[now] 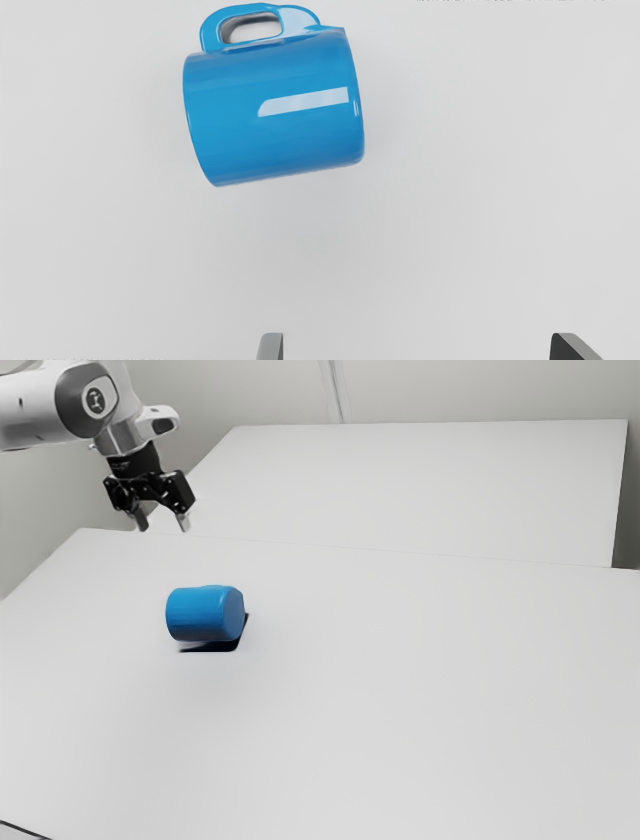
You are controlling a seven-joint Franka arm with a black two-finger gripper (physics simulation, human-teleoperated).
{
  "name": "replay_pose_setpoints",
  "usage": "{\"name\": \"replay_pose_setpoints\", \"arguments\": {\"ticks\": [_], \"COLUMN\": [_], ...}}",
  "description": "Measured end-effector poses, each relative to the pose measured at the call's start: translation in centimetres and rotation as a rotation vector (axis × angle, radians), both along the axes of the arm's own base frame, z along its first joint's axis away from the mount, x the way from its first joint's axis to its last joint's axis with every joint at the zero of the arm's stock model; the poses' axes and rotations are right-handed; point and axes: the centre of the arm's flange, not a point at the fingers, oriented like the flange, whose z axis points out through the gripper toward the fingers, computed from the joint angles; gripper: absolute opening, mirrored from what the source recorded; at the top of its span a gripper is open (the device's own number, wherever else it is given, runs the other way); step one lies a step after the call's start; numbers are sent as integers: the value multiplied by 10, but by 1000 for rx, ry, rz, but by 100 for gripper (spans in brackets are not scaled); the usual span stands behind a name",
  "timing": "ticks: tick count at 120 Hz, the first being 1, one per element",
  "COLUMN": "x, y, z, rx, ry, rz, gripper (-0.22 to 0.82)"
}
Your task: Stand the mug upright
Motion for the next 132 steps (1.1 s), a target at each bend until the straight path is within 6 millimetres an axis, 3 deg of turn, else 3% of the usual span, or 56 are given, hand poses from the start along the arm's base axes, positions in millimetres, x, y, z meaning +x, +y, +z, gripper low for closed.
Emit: {"name": "replay_pose_setpoints", "arguments": {"ticks": [40, 78, 99, 132], "x": [10, 9, 8, 10], "y": [80, 150, 175, 192], "z": [-25, -78, -107, -158], "rx": [-94, -263, -351, -472], "ry": [3, 6, -8, -43], "rz": [88, 131, 129, 113], "gripper": [58, 58, 58, 58]}}
